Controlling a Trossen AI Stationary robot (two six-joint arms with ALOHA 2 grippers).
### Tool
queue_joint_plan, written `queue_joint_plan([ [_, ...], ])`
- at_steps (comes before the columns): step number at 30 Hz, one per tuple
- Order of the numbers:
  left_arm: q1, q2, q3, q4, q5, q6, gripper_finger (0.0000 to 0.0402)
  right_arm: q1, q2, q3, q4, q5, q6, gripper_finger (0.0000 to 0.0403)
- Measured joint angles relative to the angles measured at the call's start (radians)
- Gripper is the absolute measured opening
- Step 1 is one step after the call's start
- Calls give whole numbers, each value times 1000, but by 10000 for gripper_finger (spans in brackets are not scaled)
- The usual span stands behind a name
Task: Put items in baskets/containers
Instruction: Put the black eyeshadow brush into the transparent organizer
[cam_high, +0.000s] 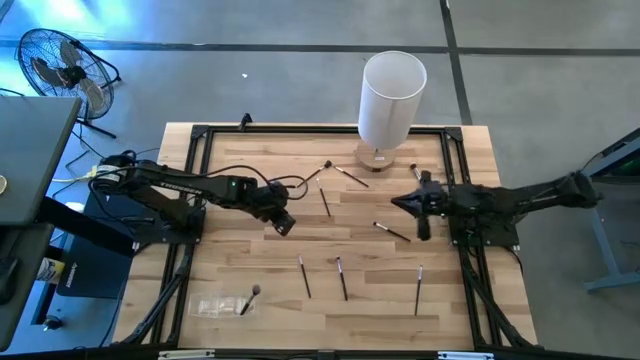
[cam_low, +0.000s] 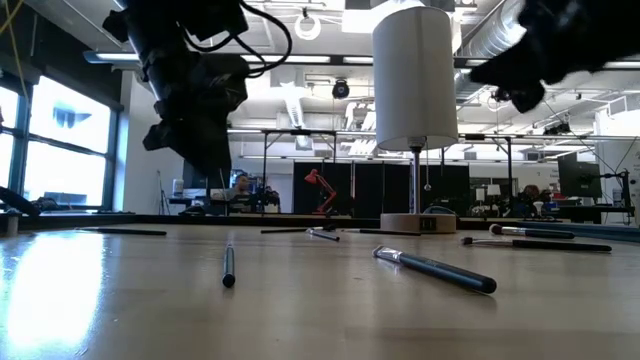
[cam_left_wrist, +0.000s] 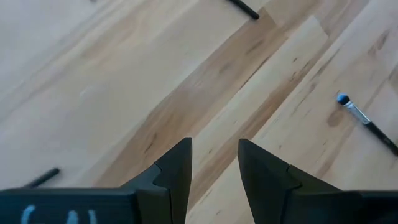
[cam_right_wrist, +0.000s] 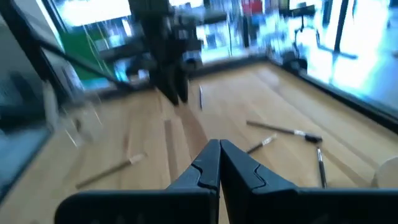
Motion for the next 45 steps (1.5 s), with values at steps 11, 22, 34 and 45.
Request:
queue_joint_plan([
  [11,-61,-9,-4,36,-121,120,129,-51,778,725,-805,-40,159,35],
  [22,-176,-236,-173,135,-152,111,129,-130,1135,882,-1033,-226,191,127],
  [34,-183,-385,-234,132,-157,114,129,-191,1168,780,-922,-285,205,134],
  [45,-183,-387,-234,131,-146,120,129,-189,1168,687,-764,-271,162,133],
])
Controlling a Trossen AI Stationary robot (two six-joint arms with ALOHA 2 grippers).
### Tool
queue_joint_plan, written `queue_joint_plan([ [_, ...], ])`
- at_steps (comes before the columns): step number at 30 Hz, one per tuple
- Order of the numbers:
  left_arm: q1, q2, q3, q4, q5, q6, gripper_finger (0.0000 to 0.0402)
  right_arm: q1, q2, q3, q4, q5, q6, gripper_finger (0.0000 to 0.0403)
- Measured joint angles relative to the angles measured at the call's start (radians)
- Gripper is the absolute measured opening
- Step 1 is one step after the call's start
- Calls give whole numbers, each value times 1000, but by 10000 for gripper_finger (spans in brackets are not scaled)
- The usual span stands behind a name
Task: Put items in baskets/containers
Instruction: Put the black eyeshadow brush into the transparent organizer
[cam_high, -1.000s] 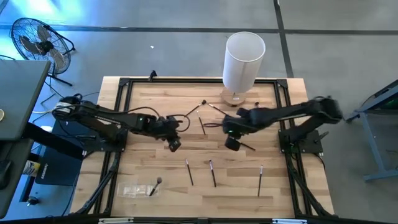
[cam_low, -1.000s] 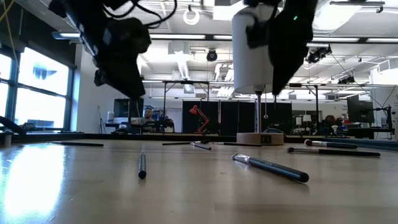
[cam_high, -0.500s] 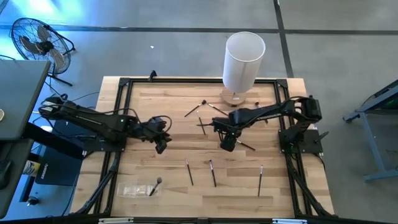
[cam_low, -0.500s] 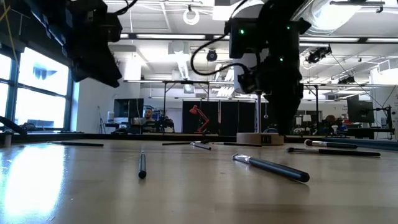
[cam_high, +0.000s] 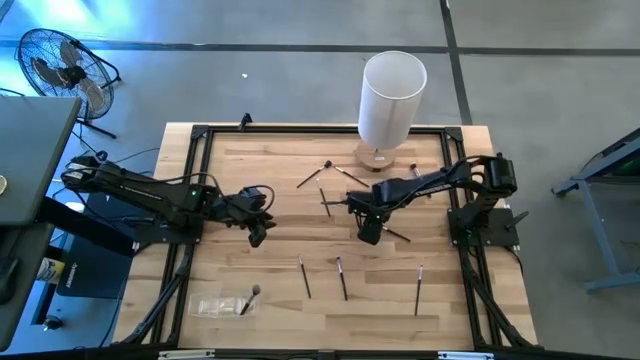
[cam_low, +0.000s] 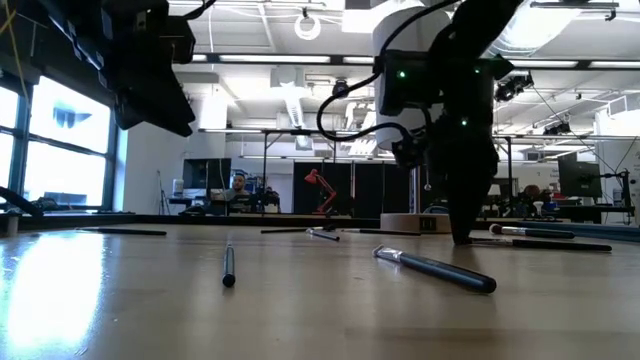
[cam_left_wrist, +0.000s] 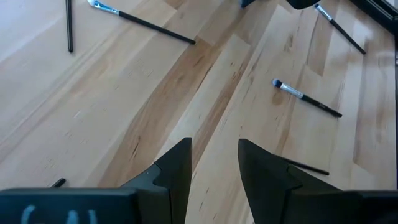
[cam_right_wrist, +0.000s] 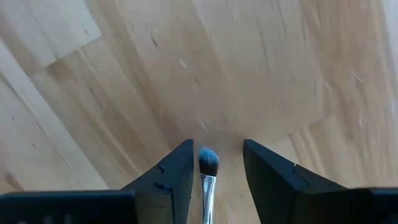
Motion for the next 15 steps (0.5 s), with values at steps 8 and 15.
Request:
queue_joint_plan([
  [8,0,0,0,4,7,-7,129,0,41,1,-18,-15,-58,108],
  [15,0,0,0,4,21,-13,129,-1,47,1,-24,-69,-86,28],
])
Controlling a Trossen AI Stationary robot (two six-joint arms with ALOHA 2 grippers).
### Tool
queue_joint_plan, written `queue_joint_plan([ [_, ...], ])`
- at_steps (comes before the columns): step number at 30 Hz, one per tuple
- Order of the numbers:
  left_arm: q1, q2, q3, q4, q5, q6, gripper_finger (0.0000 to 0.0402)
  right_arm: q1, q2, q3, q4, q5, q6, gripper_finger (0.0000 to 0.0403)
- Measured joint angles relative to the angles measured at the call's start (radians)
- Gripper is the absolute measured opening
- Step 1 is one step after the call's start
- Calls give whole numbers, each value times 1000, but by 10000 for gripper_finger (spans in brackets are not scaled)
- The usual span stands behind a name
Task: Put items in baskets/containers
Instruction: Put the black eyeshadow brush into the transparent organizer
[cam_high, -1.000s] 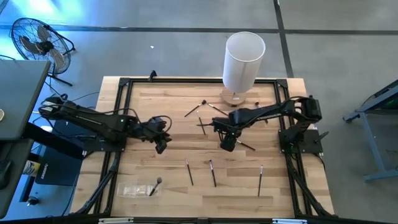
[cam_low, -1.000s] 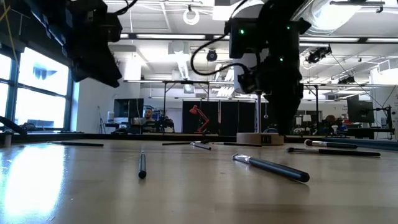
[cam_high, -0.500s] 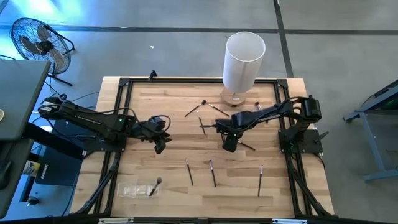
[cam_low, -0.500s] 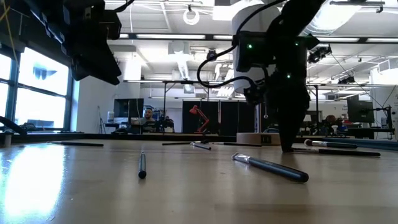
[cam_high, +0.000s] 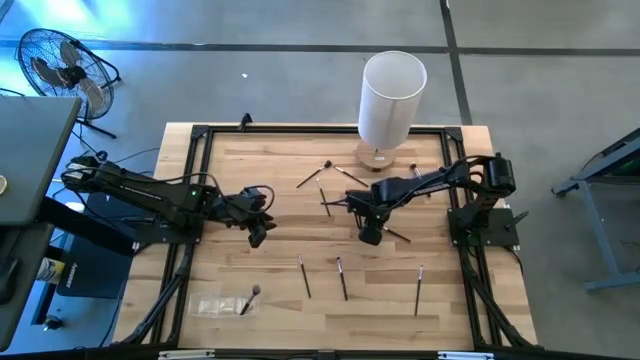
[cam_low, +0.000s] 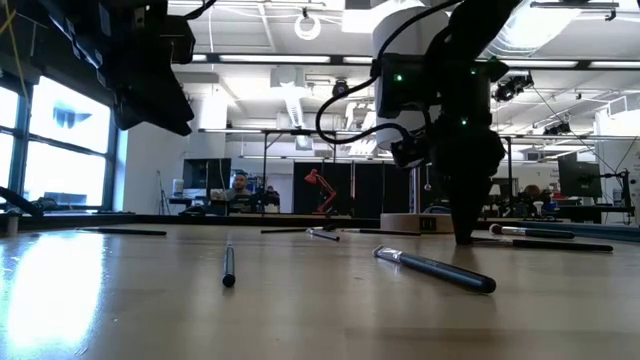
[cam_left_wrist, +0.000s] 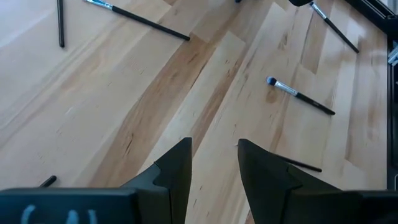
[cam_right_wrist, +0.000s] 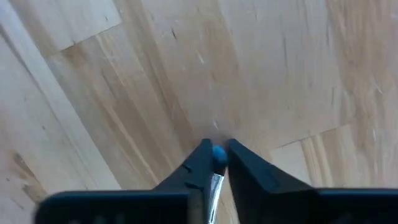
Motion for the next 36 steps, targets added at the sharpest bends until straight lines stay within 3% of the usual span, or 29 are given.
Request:
queue_joint_plan([
  [2,0,0,0,0,0,-11,129,0,1,0,-2,-11,-4,8],
  [11,0,0,0,1,-1,11,129,2,-58,13,-26,-36,11,1],
  [19,1,1,0,83,-85,66,129,56,-309,-8,74,141,132,1],
  [23,1,9,0,222,-130,156,129,113,-449,-36,259,293,162,0],
  [27,1,17,0,404,-137,300,129,148,-522,-53,550,414,104,0],
  [36,0,28,2,785,-127,528,129,163,-480,-52,1202,373,-179,0],
])
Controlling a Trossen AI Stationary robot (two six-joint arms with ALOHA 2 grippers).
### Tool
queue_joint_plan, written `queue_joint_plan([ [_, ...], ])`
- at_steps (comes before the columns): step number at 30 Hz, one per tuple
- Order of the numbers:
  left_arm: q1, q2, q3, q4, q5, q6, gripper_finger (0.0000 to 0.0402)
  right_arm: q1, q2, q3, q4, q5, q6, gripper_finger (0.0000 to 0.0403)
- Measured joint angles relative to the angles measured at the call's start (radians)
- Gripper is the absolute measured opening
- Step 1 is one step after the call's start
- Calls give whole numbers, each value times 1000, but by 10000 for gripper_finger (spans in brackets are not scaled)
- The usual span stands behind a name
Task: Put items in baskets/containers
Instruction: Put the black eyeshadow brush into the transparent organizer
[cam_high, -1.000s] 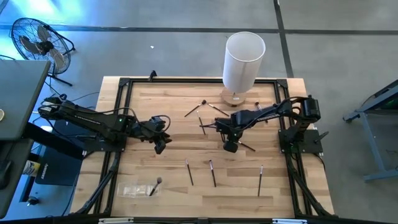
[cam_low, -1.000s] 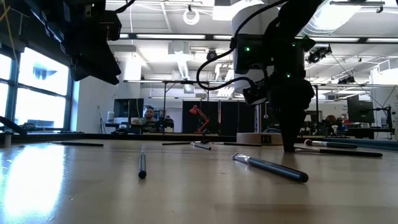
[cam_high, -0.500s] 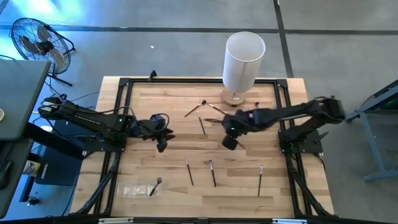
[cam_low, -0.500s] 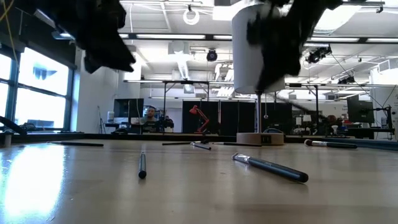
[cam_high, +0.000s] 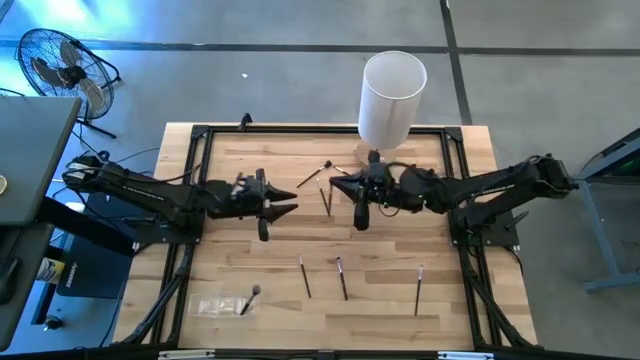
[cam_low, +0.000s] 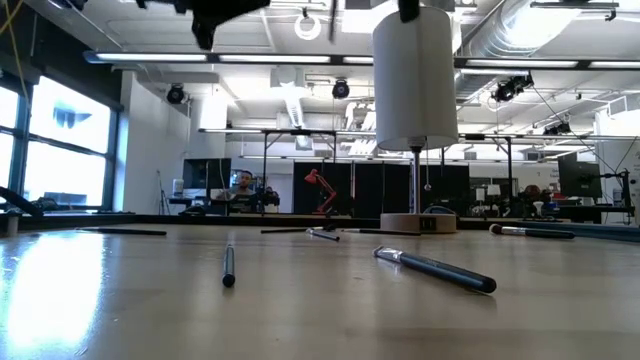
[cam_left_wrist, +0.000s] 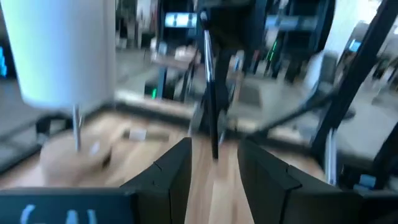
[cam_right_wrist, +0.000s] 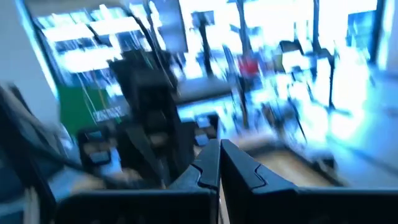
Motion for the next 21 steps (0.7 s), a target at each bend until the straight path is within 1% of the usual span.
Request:
queue_joint_plan([
  [4,1,48,46,1,0,4,129,0,48,1,127,-46,-38,0],
  [8,1,113,112,7,7,36,129,0,86,0,184,-63,-52,0],
  [11,10,145,135,-10,4,51,129,0,93,0,192,-78,-52,0],
  [14,35,182,156,8,40,43,129,-1,93,0,196,-88,-57,0],
  [16,54,191,157,-9,56,27,129,-1,93,0,211,-104,-74,0],
  [21,85,215,183,2,126,1,129,3,93,1,210,-101,-85,0],
])
